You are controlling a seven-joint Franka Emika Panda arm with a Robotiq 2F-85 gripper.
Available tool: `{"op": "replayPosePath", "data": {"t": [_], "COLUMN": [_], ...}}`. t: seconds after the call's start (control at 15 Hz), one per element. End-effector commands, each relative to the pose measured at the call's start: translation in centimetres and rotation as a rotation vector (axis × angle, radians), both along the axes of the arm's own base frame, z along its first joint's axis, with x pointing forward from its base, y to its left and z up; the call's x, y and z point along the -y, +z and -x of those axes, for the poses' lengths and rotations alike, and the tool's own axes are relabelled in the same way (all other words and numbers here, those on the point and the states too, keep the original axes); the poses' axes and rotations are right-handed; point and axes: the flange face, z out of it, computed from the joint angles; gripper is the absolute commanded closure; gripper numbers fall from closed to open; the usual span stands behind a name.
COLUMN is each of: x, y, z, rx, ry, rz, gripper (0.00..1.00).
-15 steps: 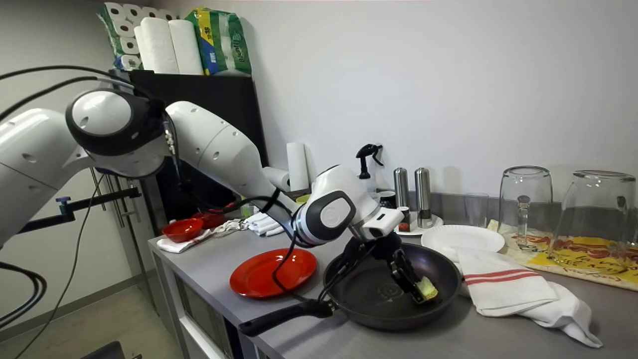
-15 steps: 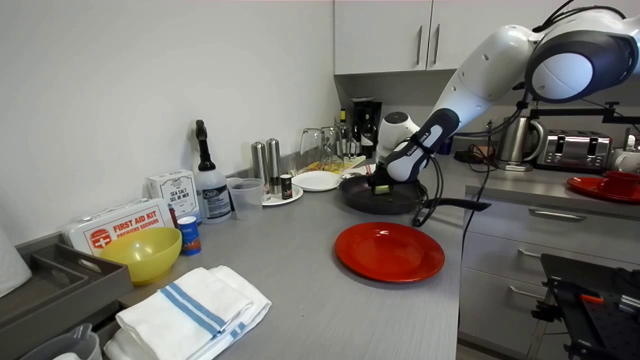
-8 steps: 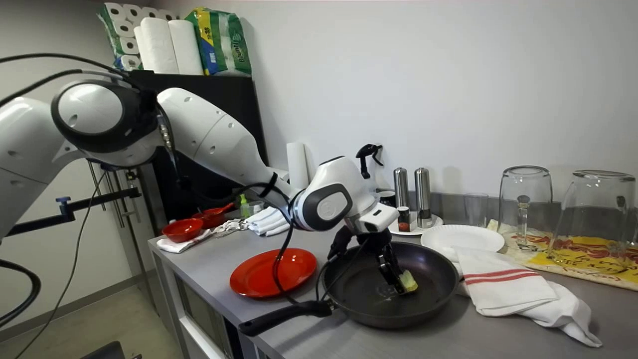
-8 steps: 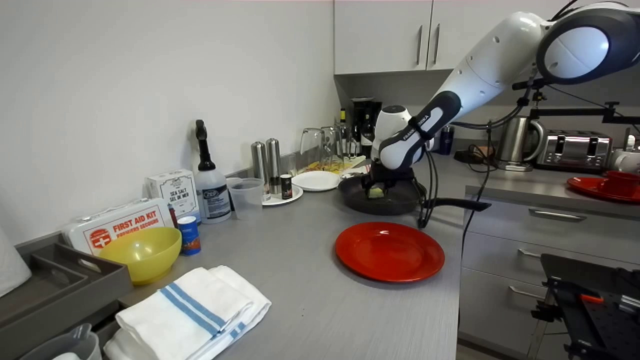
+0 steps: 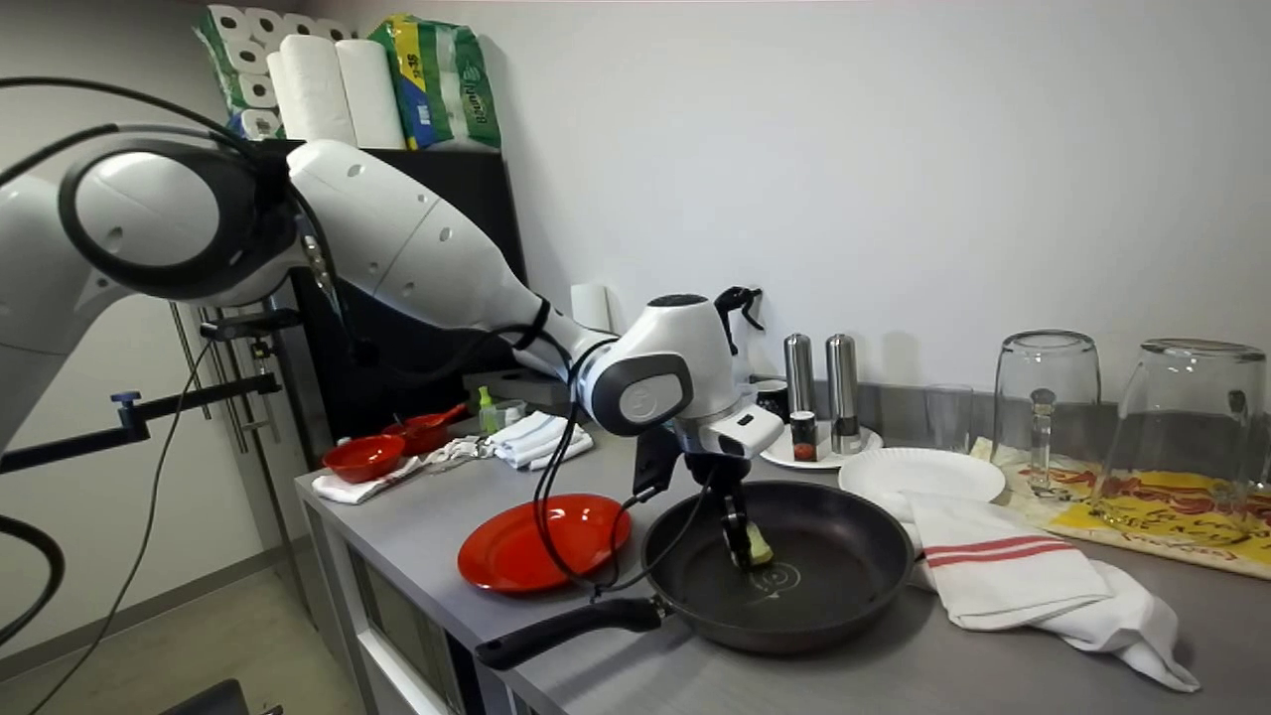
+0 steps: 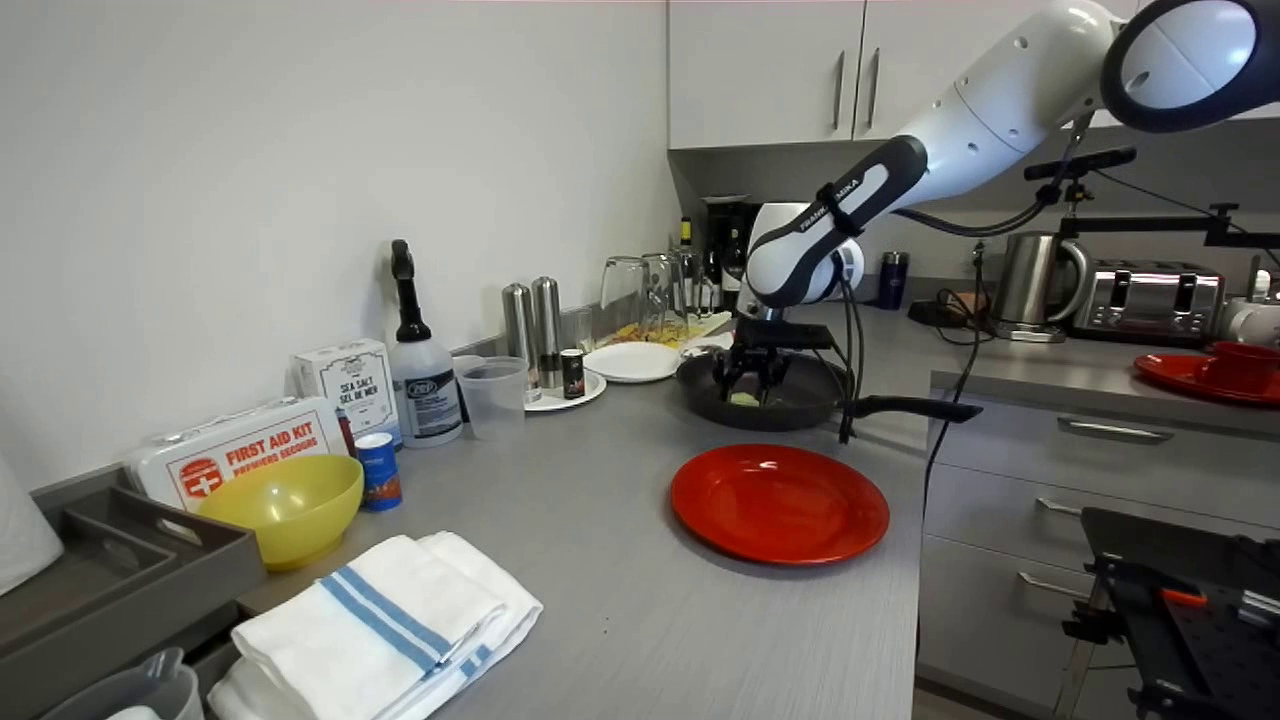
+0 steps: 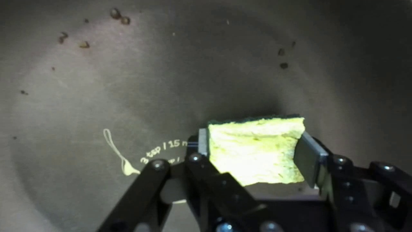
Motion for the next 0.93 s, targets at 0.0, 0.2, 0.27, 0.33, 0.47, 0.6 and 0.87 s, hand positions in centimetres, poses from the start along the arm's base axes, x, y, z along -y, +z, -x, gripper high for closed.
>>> {"op": "replayPosePath", "data": {"t": [0.0, 0.2, 0.27, 0.33, 0.47, 0.6, 0.87], "x": [1.0, 2.5, 2.8, 3.2, 4.0, 4.4, 3.3], "y": [-2.3, -2.1, -2.0, -2.0, -2.1, -2.4, -3.5], "z": [1.6, 2.4, 2.6, 2.7, 2.7, 2.6, 2.7], "rx": [-0.157, -0.22, -0.241, -0.258, -0.255, -0.262, -0.309], "ry": [0.063, 0.087, 0.096, 0.105, 0.103, 0.089, 0.003], "rz": [0.061, 0.184, 0.227, 0.273, 0.382, 0.471, 0.315], "gripper": [0.61, 0.61, 0.61, 0.61, 0.61, 0.61, 0.61]}}
